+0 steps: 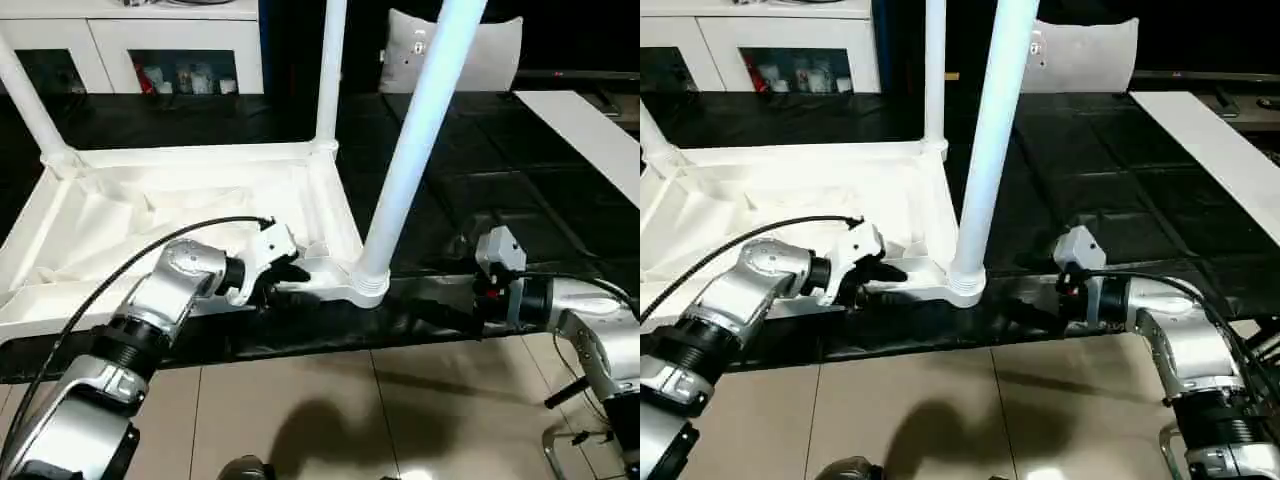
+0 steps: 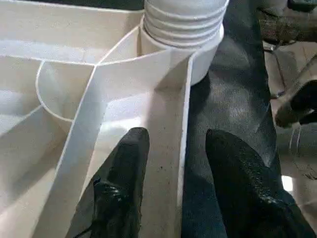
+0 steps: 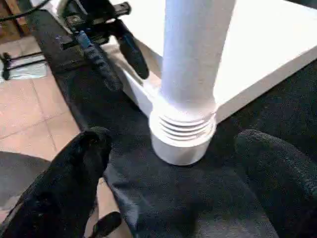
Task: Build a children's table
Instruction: Rotate leg to tighten
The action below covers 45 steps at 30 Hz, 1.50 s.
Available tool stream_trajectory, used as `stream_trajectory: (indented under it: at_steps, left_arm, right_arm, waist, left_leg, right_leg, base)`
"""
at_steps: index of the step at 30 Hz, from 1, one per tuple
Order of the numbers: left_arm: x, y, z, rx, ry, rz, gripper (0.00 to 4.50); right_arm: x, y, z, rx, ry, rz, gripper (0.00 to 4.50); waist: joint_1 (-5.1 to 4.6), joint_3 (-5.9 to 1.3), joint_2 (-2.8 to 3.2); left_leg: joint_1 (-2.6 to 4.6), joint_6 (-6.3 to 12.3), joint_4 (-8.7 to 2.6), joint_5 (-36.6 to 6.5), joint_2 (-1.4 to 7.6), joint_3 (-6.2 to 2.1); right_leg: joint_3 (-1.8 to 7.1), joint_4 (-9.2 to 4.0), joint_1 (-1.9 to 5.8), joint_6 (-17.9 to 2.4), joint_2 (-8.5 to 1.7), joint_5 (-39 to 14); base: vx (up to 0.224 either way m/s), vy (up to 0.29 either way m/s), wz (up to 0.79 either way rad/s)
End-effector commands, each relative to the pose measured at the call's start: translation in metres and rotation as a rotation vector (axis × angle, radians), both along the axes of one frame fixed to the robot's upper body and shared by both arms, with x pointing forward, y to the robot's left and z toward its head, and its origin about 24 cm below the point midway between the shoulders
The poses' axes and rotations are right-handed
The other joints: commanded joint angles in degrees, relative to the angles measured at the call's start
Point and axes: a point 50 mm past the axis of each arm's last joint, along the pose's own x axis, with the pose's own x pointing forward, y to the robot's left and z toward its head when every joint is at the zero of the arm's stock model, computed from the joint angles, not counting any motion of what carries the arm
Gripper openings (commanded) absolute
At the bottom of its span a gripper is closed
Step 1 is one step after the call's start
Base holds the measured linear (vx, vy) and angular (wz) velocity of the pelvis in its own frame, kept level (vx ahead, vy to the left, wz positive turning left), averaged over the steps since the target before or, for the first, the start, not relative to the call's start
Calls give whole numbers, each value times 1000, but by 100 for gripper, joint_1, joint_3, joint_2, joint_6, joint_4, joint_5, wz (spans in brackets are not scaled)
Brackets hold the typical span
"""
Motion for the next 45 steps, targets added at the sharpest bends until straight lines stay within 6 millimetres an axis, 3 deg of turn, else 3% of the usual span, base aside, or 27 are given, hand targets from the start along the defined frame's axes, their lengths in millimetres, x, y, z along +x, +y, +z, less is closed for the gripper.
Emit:
stream_trajectory:
  at_steps: [1, 5, 6, 9, 17, 25, 26, 29, 31, 33, 38, 39, 45]
  left_arm:
    - [2, 1, 2, 22, -6, -15, 174]
    - [2, 4, 1, 43, 24, -5, 171]
    - [2, 4, 1, 46, 26, -6, 142]
    - [3, 5, 0, 47, 35, -9, 139]
    - [3, 4, -1, 48, 42, -26, 54]
    - [-3, -5, -1, 11, -24, -155, 8]
    - [-7, -8, 0, 2, -29, -207, 1]
    - [-11, -12, 2, -23, -26, -251, 0]
    - [-15, -15, 3, -25, -26, -292, 0]
    - [-17, -16, 2, -11, -33, -328, 0]
    - [-17, -18, 0, 24, -57, -345, 0]
    - [-16, -18, 0, 29, -60, -344, 0]
    - [-16, -17, 0, 38, -63, -348, 0]
  right_arm:
    - [-1, -3, 1, -2, 10, 9, 450]
    - [1, -7, -2, -1, 21, 0, 450]
    - [1, -8, -3, 0, 24, -2, 450]
    - [1, -8, -5, 2, 28, -2, 450]
    - [1, -7, -7, 3, 31, 11, 450]
    - [17, 9, -9, 6, 14, 18, 450]
    - [21, 12, -9, 17, 21, 25, 422]
    - [24, 15, -10, 35, 35, 44, 415]
    - [25, 19, -6, 44, 44, 85, 380]
    - [26, 23, -3, 52, 58, 131, 370]
    - [28, 33, 5, 85, 106, 225, 329]
    - [28, 34, 5, 84, 116, 245, 311]
    - [28, 37, 7, 90, 147, 283, 267]
  waist:
    - [26, -402, 43]
    - [31, -403, 56]
    - [30, -402, 53]
    - [35, -407, 58]
    - [35, -408, 68]
    - [19, -422, 45]
    - [24, -438, 47]
    - [33, -454, 62]
    - [77, -454, 53]
    - [137, -446, 46]
    - [169, -429, 59]
    - [169, -428, 18]
    - [192, -437, 30]
  left_leg:
    - [110, 247, -487, -867, 544, -303]
    - [112, 231, -480, -859, 542, -300]
    - [114, 236, -477, -865, 537, -298]
    - [115, 232, -476, -857, 544, -300]
    - [112, 259, -477, -863, 549, -301]
    - [96, 277, -469, -757, 543, -294]
    - [106, 293, -463, -667, 552, -287]
    - [99, 335, -453, -486, 571, -281]
    - [109, 429, -438, -417, 569, -258]
    - [113, 428, -442, -512, 568, -261]
    - [132, 280, -463, -720, 587, -266]
    - [135, 262, -471, -729, 584, -262]
    - [118, 248, -466, -620, 573, -268]
  right_leg:
    - [441, -527, 270, -1320, -732, -647]
    - [441, -531, 273, -1380, -746, -618]
    - [440, -535, 270, -1379, -740, -628]
    - [440, -530, 276, -1384, -749, -611]
    - [433, -530, 272, -1387, -745, -637]
    - [427, -516, 274, -1406, -745, -578]
    - [425, -484, 266, -1422, -737, -442]
    - [423, -420, 264, -1512, -740, -71]
    - [418, -392, 249, -1563, -729, 154]
    - [420, -417, 253, -1496, -744, -63]
    - [431, -472, 235, -1375, -754, -565]
    - [431, -476, 236, -1363, -747, -595]
    - [429, -459, 239, -1326, -752, -527]
  base:
    - [0, 0, 0]
    - [0, 0, 0]
    - [0, 0, 0]
    - [0, 0, 0]
    - [0, 0, 0]
    - [0, 0, 0]
    - [0, 0, 0]
    - [0, 0, 0]
    - [0, 0, 0]
    - [0, 0, 0]
    - [0, 0, 0]
    - [0, 0, 0]
    - [0, 0, 0]
